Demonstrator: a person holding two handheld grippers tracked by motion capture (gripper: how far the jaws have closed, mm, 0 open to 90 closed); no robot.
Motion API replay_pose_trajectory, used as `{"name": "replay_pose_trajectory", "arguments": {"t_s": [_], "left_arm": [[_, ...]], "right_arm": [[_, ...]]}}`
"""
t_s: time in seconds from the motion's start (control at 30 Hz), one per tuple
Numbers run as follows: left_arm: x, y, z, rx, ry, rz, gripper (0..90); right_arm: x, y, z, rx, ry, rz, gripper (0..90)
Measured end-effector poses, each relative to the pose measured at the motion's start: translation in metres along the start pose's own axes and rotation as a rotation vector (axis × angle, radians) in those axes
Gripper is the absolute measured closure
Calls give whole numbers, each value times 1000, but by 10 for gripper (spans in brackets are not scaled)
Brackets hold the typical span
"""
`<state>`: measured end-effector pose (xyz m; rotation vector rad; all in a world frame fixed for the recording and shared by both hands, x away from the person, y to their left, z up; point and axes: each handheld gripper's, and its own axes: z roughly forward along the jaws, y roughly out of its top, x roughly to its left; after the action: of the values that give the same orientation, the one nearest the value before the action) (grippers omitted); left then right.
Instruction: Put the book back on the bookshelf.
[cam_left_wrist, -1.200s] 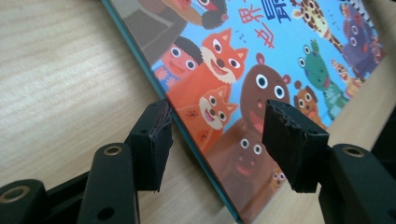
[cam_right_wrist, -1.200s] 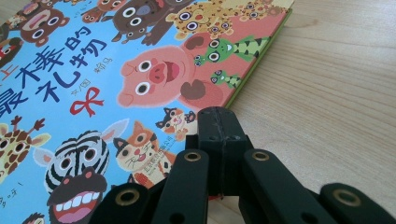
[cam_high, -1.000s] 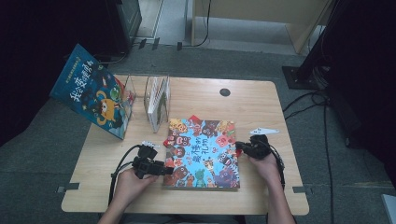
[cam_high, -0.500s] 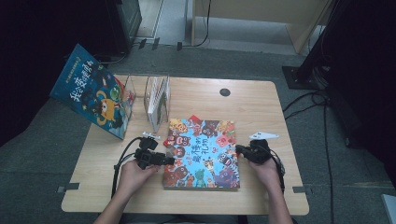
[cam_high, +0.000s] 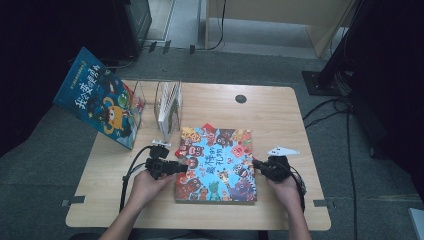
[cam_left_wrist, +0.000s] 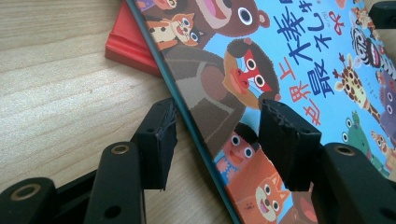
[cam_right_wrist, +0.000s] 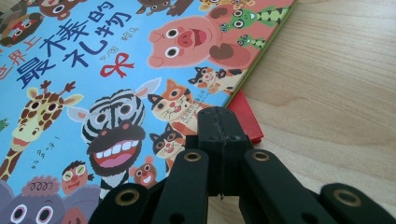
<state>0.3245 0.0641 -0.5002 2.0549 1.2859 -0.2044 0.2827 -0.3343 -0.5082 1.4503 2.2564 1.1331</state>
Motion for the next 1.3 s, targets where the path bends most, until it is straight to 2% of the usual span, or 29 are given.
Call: {"name": "replay_pose_trajectory", "arguments": {"t_s": [0.07,0.13,0.2,0.3,0.37,0.43,0.6,0.83,0.97,1.03,1.13,1.3], "left_arm": [[1,0,0,-2,-8,-10,467],[-1,0,0,-1,4,-7,459],[-4,3,2,11,6,-10,419],[-2,6,4,8,-23,-64,401],[-4,7,5,14,-15,-63,405],[-5,10,5,44,-3,-52,425],[-7,15,1,106,-7,-40,442],[-18,27,-23,55,-31,-33,490],[-22,35,-32,53,-160,-69,511],[-26,41,-41,38,-189,-65,540],[-30,50,-53,31,-176,-50,577],[-39,69,-67,68,-129,-23,595]], "right_arm": [[0,-1,0,-3,-2,2,900],[1,-1,0,-4,-4,5,900],[1,-1,0,-5,-3,7,900],[-1,0,0,-3,3,7,900],[-1,0,0,1,8,13,900],[-1,1,0,4,10,13,900],[-2,1,0,4,13,10,900],[-1,1,1,7,23,3,900],[2,2,3,12,52,-3,900],[5,3,5,15,75,-19,900],[13,4,9,19,86,-50,900],[26,7,16,17,85,-84,900]]}}
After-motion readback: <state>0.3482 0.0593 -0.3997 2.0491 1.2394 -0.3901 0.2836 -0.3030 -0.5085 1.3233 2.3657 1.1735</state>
